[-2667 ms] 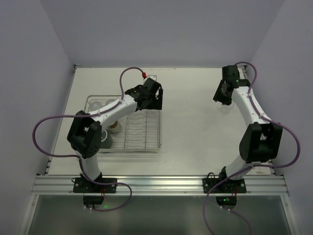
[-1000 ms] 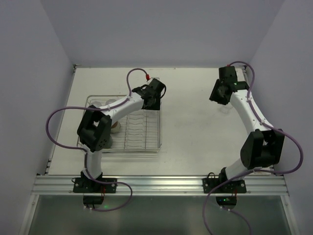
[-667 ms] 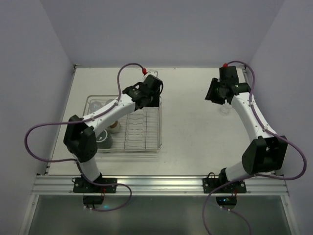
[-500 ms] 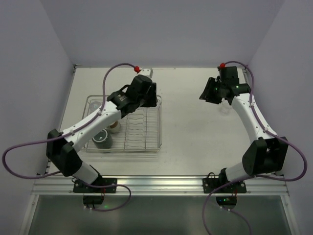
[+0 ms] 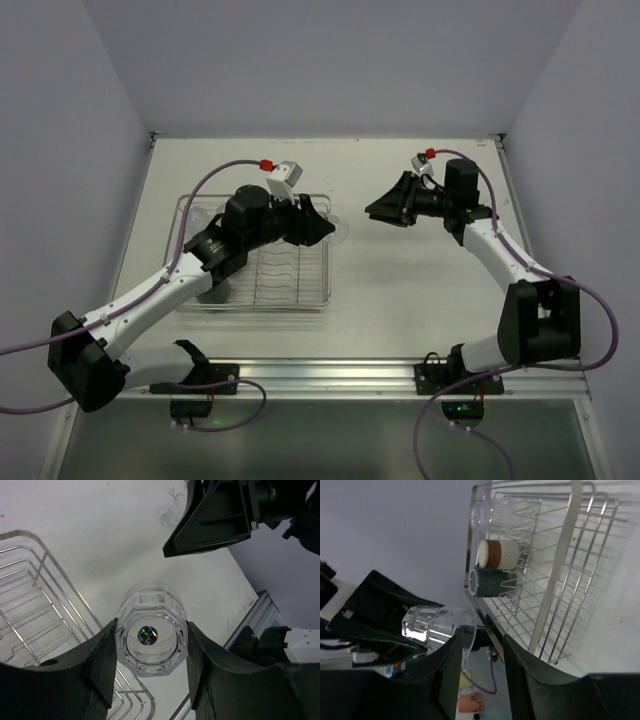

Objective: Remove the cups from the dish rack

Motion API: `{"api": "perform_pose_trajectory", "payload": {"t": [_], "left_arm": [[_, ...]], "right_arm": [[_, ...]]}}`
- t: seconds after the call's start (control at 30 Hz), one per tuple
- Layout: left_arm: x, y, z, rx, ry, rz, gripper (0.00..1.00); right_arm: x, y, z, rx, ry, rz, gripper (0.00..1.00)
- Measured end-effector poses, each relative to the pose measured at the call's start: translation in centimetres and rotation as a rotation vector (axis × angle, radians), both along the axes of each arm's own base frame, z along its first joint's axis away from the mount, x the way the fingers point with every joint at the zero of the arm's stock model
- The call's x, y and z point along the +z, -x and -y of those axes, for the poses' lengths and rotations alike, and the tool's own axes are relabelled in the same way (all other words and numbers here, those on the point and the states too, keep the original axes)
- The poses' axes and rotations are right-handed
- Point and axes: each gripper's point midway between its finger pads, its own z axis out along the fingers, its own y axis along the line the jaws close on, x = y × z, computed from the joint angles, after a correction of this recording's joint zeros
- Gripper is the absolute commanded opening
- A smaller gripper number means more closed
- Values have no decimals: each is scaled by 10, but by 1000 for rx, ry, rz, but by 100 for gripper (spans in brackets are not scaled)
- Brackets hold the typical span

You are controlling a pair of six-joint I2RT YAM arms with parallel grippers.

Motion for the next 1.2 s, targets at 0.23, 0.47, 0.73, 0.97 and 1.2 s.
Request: {"api": "perform_pose_trajectory", "payload": {"t": [0.23, 0.47, 0.73, 0.97, 1.2], "left_arm": [[12, 11, 17, -106, 108, 38, 0], [31, 15, 26, -151, 186, 70, 0], [33, 14, 30, -166, 205, 75, 0], [31, 14, 31, -167, 202, 72, 0], [41, 18, 26, -164, 212, 90, 0]], "right_arm": [[30, 22, -13, 111, -269, -12, 41], [41, 28, -16, 182, -439, -103, 42], [25, 31, -21, 186, -490, -272, 41], [40, 38, -21, 202, -501, -241, 41], [47, 42, -21, 210, -505, -214, 40]]}}
